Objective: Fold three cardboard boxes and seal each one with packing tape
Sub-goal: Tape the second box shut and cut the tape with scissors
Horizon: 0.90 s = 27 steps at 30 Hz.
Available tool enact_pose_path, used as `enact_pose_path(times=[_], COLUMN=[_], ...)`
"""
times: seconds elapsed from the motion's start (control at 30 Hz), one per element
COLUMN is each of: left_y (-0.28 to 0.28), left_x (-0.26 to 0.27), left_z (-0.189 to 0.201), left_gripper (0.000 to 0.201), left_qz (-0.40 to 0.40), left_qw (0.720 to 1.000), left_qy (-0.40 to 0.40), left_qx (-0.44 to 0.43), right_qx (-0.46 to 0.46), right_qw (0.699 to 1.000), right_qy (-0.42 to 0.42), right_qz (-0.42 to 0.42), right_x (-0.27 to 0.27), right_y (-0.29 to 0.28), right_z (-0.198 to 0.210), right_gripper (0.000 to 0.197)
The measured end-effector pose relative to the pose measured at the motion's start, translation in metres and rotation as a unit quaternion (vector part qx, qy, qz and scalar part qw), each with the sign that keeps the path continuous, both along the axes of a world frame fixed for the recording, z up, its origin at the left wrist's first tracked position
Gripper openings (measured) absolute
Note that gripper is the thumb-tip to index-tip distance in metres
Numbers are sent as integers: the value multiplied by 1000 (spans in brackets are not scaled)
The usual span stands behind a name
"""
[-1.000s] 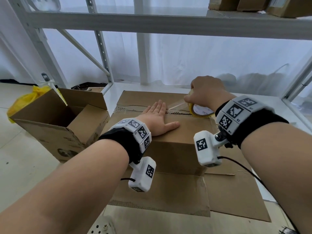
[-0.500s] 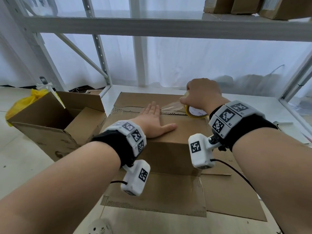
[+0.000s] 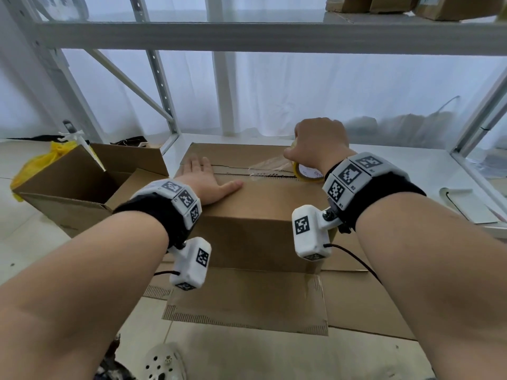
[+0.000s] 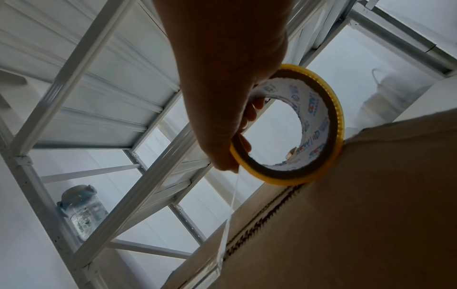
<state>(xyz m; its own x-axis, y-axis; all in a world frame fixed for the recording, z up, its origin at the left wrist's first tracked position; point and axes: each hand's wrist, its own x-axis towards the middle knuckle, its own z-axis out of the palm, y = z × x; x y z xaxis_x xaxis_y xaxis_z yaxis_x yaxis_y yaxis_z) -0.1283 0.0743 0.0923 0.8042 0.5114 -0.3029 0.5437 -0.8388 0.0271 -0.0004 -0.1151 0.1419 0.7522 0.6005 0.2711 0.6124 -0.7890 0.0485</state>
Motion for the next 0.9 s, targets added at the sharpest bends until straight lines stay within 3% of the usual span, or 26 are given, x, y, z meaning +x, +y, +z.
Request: enact_pose_path(times=[0.23,0.37,0.5,0.73,0.9], left_y=[-60,-57,-57,-55,-57], left_x=[25,26,25,25,28], left_z=[-5,-6,-5,-5,0], left_gripper=[96,96,96,97,97], left_qz=[-154,-160,-164,-174,-174], left_qw=[987,986,985,983,983], left_qy=[-29,-28,-29,-34,-7], left_qx=[-37,-47,-51,-55,-49], right_qx=[-24,-21,-13,-120,-121], right_qw=[1000,999,999,993,993], right_qy=[-15,6,34,-15,-2], right_qz=[11,34,31,19,7], right_x=[-2,3,12,20,21], right_y=[0,2,-5,-13,-8], right_z=[1,6,10,13,10], right_gripper=[25,36,32,39,35])
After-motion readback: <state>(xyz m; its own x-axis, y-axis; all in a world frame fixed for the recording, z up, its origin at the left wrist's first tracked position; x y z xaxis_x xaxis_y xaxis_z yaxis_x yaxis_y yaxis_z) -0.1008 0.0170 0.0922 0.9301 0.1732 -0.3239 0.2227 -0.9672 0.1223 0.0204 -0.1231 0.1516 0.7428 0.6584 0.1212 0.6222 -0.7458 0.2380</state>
